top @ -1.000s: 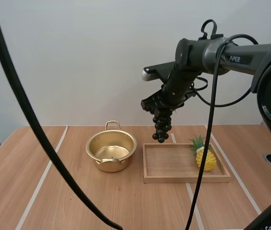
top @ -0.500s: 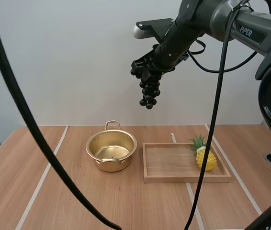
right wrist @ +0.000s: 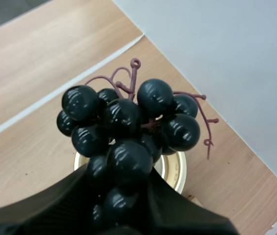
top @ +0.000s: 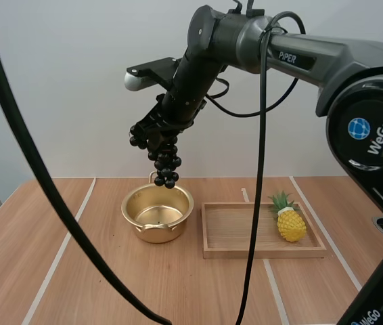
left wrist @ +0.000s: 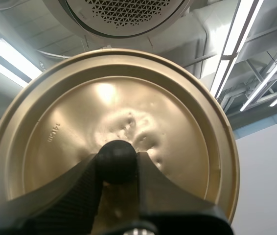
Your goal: Open the pot, put the grape inside, and close it
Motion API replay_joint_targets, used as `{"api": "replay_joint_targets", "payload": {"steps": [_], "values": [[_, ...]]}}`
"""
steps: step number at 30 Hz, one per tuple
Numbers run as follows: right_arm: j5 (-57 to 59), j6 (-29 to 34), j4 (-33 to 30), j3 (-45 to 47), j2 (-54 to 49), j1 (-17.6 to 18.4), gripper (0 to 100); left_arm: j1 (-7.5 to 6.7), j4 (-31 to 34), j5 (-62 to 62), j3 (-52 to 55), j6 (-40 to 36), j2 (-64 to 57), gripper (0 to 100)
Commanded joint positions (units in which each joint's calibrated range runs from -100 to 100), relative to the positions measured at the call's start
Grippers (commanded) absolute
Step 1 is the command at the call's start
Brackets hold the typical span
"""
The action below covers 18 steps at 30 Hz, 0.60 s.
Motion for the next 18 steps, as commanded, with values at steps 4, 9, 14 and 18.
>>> {"api": "replay_joint_targets", "payload": {"steps": [4,9,14,18], "values": [[-3.81,3.06,-3.53,-0.69,3.81,0.34,0,0.09,-0.41,-1.34,-0.27,-0.58,-1.72,0],[-6.54,3.49,-3.66,-0.69,7.14,0.34,0,0.09,-0.41,-1.37,-0.27,-0.58,-2.82,0],[-6.54,3.97,-3.66,-0.69,10.35,0.34,0,0.09,-0.41,-1.37,-0.27,-0.49,-3.71,0],[-6.54,3.96,-3.46,-0.55,12.66,0.34,0,0.09,0.1,-1.22,-0.27,-0.23,-4.24,0]]}}
